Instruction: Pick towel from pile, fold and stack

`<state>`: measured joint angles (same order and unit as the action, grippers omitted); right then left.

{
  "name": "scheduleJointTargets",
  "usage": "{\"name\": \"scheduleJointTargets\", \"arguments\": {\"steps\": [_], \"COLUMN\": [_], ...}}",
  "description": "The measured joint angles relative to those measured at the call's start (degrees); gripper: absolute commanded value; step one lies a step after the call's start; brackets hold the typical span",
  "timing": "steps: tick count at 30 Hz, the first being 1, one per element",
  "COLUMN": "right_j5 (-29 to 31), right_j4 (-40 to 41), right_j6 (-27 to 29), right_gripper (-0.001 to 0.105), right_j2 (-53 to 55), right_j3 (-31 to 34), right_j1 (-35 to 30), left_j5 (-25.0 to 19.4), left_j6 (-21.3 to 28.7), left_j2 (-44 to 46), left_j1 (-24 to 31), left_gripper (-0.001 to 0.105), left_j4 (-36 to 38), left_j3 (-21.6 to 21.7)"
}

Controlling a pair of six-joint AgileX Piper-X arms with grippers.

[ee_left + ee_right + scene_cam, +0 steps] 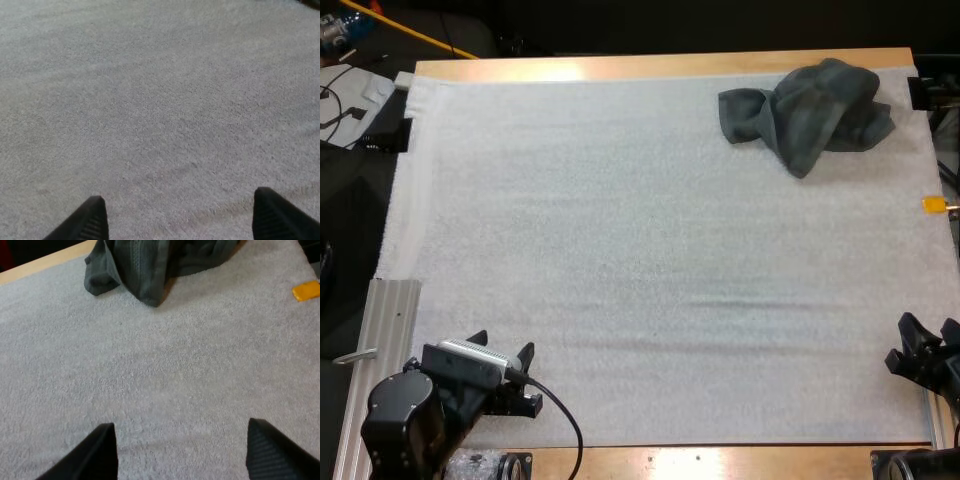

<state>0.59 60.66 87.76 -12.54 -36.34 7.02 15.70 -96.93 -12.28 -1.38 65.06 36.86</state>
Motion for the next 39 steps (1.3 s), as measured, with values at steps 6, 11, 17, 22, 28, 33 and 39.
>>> {"name": "scheduleJointTargets", "arguments": {"steps": [6,11,17,22,28,33,39], "right_j5": [0.0,-1.54,-7.9,-14.1,-18.93,-17.77,-17.38], "right_j4": [0.0,0.0,0.18,0.46,-0.35,-2.64,-10.84], "right_j6": [0.0,0.0,0.21,0.93,1.34,0.31,-2.72], "right_gripper": [0.054,0.054,0.054,0.054,0.054,0.054,0.054], "right_j2": [0.28,-1.31,-7.61,-13.02,-19.52,-20.38,-29.84], "right_j3": [-0.09,-2.74,-8.65,-13.42,-18.04,-16.96,-16.96], "right_j1": [0.0,0.0,0.0,0.0,0.0,0.0,0.0], "left_j5": [0.25,3.06,7.48,9.02,10.09,10.23,10.19], "left_j6": [0.0,-0.08,-0.67,-0.81,-0.81,-1.33,-1.88], "left_j2": [0.0,-0.27,-4.72,-9.19,-15.06,-15.44,-17.29], "left_j1": [0.0,0.0,-1.99,-5.95,-11.24,-11.72,-13.71], "left_gripper": [0.06,0.06,0.06,0.06,0.06,0.061,0.06], "left_j4": [0.0,0.0,-1.45,-2.73,-5.0,-6.73,-9.15], "left_j3": [0.0,0.59,4.06,7.74,12.36,11.38,11.39]}}
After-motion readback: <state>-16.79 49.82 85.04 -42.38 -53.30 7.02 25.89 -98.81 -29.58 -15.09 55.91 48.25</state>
